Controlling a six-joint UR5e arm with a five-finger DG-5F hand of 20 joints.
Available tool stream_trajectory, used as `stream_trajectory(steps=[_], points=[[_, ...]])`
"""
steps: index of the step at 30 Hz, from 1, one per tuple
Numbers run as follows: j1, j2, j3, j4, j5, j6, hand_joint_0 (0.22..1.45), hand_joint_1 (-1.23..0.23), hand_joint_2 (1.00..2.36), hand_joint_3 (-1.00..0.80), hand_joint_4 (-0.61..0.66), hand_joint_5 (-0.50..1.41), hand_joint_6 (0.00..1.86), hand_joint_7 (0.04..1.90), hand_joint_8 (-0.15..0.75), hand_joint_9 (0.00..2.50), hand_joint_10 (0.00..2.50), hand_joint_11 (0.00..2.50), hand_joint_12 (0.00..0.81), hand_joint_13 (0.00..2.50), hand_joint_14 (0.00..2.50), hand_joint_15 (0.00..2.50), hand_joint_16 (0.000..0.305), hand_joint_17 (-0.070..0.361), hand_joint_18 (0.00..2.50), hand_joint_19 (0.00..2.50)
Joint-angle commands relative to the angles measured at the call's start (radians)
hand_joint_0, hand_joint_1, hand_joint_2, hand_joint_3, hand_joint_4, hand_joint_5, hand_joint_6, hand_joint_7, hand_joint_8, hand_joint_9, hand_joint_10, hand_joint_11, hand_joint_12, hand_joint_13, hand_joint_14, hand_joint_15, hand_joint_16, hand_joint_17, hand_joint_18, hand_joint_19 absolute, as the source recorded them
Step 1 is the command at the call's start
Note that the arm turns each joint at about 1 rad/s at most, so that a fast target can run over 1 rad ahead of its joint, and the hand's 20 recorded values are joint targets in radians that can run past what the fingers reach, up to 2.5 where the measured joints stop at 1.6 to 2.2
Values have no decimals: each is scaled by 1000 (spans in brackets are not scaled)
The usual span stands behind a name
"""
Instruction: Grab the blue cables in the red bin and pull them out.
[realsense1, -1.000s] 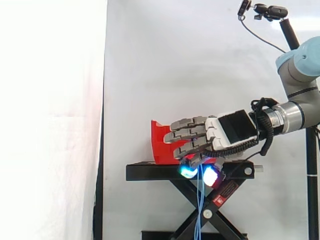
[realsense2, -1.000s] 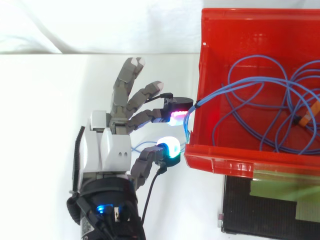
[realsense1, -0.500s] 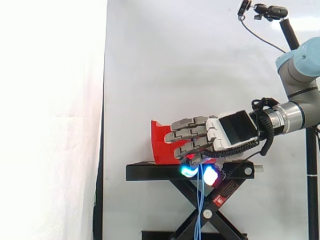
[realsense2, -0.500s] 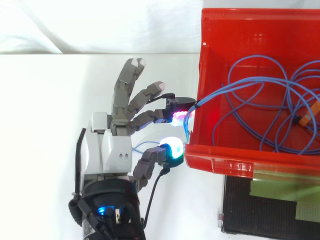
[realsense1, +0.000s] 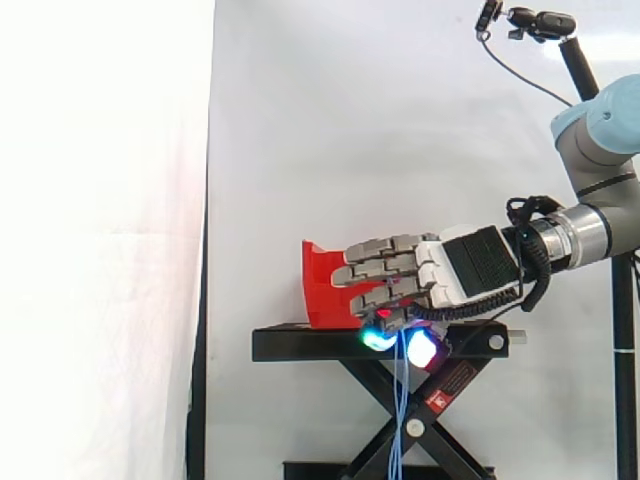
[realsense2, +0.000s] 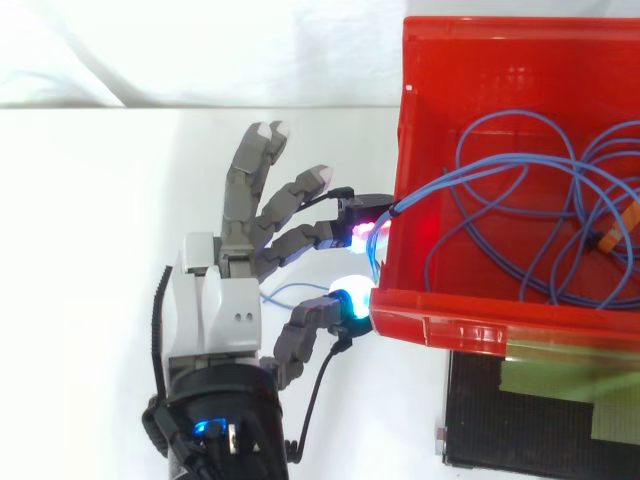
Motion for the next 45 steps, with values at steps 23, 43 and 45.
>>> stream_trajectory(steps=[23, 43, 45], points=[[-1, 0, 0, -12, 5, -33, 843, -880, 1000, -1000, 365, 826, 9, 487, 309, 765, 13, 330, 332, 347, 13, 313, 45, 102, 141, 344], [2, 0, 0, 22, 6, -33, 844, -880, 1000, -1000, 370, 838, 9, 494, 304, 763, 11, 333, 332, 356, 12, 323, 45, 102, 145, 352], [2, 0, 0, 22, 6, -33, 844, -880, 1000, -1000, 372, 840, 9, 490, 305, 764, 11, 326, 332, 356, 12, 326, 45, 102, 145, 355]])
